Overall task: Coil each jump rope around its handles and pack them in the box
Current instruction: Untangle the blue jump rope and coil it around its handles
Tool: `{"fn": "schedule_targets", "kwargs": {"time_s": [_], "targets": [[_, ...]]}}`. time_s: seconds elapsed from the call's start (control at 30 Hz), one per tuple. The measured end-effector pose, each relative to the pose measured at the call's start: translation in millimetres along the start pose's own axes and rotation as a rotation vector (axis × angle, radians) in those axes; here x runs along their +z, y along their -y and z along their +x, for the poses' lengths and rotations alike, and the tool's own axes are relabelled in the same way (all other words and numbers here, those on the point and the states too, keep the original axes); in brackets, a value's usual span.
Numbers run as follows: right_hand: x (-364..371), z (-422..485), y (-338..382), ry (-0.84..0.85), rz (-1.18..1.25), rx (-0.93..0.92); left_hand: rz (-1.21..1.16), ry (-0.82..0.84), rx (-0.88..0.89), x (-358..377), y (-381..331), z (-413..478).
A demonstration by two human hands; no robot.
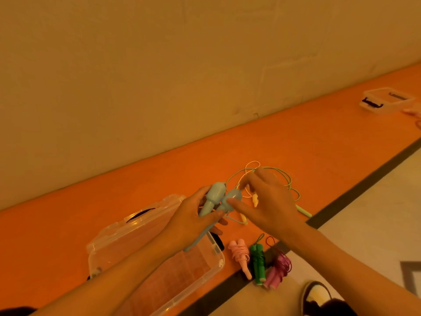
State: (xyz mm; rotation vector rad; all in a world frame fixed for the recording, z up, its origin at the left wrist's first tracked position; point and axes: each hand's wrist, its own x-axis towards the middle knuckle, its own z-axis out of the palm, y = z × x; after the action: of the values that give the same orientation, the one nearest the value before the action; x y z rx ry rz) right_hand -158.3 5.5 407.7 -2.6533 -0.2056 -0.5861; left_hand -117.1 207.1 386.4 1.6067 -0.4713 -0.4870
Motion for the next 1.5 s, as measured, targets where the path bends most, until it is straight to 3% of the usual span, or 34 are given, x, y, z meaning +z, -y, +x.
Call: {"fn": "schedule_targets", "kwargs": {"time_s": [0.07,0.23,0.57,0.73,0.9,1.3,1.5], "targets": [[3.1,4.0,-9.6,-0.015,0.107,0.009,0.01,0.034,0.002,1.5,-0.7,1.4],[8.7,12.2,-11.9,0.242,0.33,0.053,0.05,0.111,0.015,7.2,-7.3,4.0],[8.0,9.2,-22.7,0.457,0.63,0.166,0.206,0.057,0.06,2.9,-3.7,10.5],[6.7,10.9,-24.5,0.318,0.575,0.169,0.297,0.008,0.089,-1.6,-8.0,14.2],[12.8,12.3,-18.7,0.227,0.526,0.17,0.707,-0.015,0.217,4.8,-2.5,10.9],[-12.8,27.2,-48.4,0.266,0.503,0.123,0.784,0.102,0.158,-17.5,-5.7,16.7],[-38.7,33.7,-74.7,0.301,0.516,0.241,0.831,0.109,0.113,-46.9,-14.8,23.6]]}}
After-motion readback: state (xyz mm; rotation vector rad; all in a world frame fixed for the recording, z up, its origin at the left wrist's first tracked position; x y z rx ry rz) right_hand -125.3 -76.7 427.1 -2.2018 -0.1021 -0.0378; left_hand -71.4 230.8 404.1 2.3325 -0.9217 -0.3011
